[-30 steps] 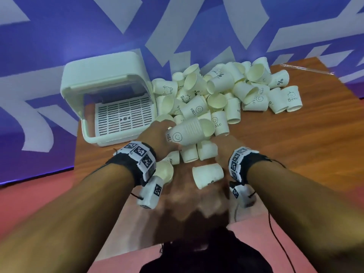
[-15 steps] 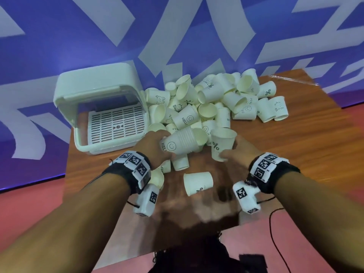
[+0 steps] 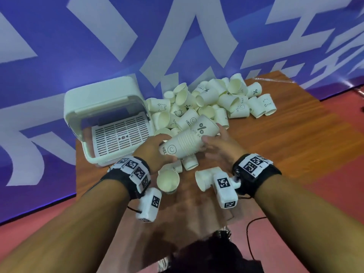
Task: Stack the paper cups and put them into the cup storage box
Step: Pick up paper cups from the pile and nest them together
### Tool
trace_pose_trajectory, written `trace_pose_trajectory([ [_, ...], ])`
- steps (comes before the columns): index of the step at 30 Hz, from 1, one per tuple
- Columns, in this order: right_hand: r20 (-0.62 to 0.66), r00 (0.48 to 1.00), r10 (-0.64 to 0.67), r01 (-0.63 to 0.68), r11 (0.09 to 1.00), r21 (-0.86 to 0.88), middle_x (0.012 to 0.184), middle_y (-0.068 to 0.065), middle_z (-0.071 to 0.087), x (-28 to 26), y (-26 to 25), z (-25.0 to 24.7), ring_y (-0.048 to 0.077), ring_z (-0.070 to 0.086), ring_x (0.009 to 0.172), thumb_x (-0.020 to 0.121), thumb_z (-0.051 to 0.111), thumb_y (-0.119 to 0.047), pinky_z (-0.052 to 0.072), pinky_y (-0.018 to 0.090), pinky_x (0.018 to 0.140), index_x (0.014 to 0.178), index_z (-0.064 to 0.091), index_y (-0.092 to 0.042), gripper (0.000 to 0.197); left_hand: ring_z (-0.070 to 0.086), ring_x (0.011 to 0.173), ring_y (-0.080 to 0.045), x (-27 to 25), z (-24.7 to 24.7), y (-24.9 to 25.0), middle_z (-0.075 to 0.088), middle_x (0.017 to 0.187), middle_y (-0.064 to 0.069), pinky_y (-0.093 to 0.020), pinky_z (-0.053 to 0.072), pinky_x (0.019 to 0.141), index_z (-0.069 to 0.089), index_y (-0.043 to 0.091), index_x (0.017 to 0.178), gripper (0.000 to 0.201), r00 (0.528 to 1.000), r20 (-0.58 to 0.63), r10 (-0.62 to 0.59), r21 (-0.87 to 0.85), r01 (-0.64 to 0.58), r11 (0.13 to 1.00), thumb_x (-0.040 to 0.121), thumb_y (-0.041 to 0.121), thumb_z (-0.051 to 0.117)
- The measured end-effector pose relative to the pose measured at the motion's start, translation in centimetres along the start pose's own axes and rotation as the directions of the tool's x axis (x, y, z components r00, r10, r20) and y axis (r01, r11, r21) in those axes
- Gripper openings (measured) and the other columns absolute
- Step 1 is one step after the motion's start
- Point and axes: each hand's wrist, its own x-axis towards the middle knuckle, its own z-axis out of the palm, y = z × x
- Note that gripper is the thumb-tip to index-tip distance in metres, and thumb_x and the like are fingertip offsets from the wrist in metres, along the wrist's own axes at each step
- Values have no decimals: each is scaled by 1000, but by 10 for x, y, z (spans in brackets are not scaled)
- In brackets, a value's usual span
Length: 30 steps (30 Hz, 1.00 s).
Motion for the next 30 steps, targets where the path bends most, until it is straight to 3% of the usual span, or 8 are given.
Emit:
trace_pose_trajectory([
  [3, -135, 991, -15, 27, 996, 84, 118, -2, 64, -12, 5, 34, 19, 66, 105, 91, 60, -44, 51, 38, 91, 134, 51, -29, 46, 58, 102, -17, -10, -12, -15, 59, 116, 5, -32, 47, 87, 56, 34, 122, 59, 999, 12, 34, 18, -34, 999, 70, 36, 85],
  [6, -152, 987, -49, 25, 987, -157, 101, -6, 60, -17, 22, 58, 13, 60, 92, 89, 55, -50, 45, 31, 84, 107, 57, -32, 25, 57, 100, -17, -18, -16, -28, 57, 112, 4, -32, 46, 87, 56, 30, 124, 60, 1000, 13, 26, 1, -26, 1000, 72, 34, 85],
  [10, -6, 1000, -19, 16, 934, -358, 134, -14, 44, -26, 44, 80, 2, 42, 123, 99, 48, -46, 33, 6, 92, 145, 40, -28, 50, 58, 100, -20, -21, -17, -43, 58, 113, 0, -37, 50, 90, 57, 31, 122, 60, 999, 37, 36, 2, -36, 999, 69, 33, 85],
  [17, -84, 991, -108, 29, 763, -646, 150, 3, 34, -30, 59, 95, 21, 37, 137, 76, 80, -34, 35, 42, 112, 152, 29, -21, 92, 58, 99, -17, -35, -23, -87, 59, 112, 2, -40, 49, 92, 58, 33, 120, 60, 999, 10, -33, -41, 33, 999, 67, 28, 86],
  [21, 29, 995, -97, 69, 428, -901, 149, -2, 39, -23, 83, 112, 23, 40, 137, 60, 80, -55, 38, 45, 109, 150, 26, -28, 109, 61, 97, -16, -45, -26, -108, 62, 108, 5, -40, 51, 91, 58, 34, 112, 54, 997, 12, -76, -47, 77, 996, 67, 26, 87],
  [25, 28, 995, -95, 57, 310, -949, 151, 2, 38, -21, 96, 118, 23, 43, 135, 76, 76, -49, 36, 36, 108, 153, 24, -23, 96, 61, 99, -17, -55, -29, -124, 62, 110, 4, -43, 51, 94, 57, 41, 106, 54, 992, 26, -120, -28, 121, 992, 64, 28, 88],
  [27, -34, 994, -103, 2, 329, -944, 148, 6, 41, -20, 96, 112, 26, 46, 131, 79, 71, -49, 38, 38, 106, 150, 29, -22, 87, 60, 101, -17, -60, -32, -128, 60, 112, 4, -44, 50, 96, 56, 43, 109, 58, 991, 27, -132, -13, 133, 991, 63, 28, 88],
  [30, -198, 978, -70, -106, 649, -753, 141, 6, 47, -19, 81, 96, 26, 51, 124, 80, 70, -48, 41, 40, 105, 144, 40, -20, 76, 57, 105, -19, -63, -42, -130, 56, 117, 2, -42, 48, 99, 56, 37, 116, 59, 988, 29, -149, 19, 148, 989, 67, 22, 87],
])
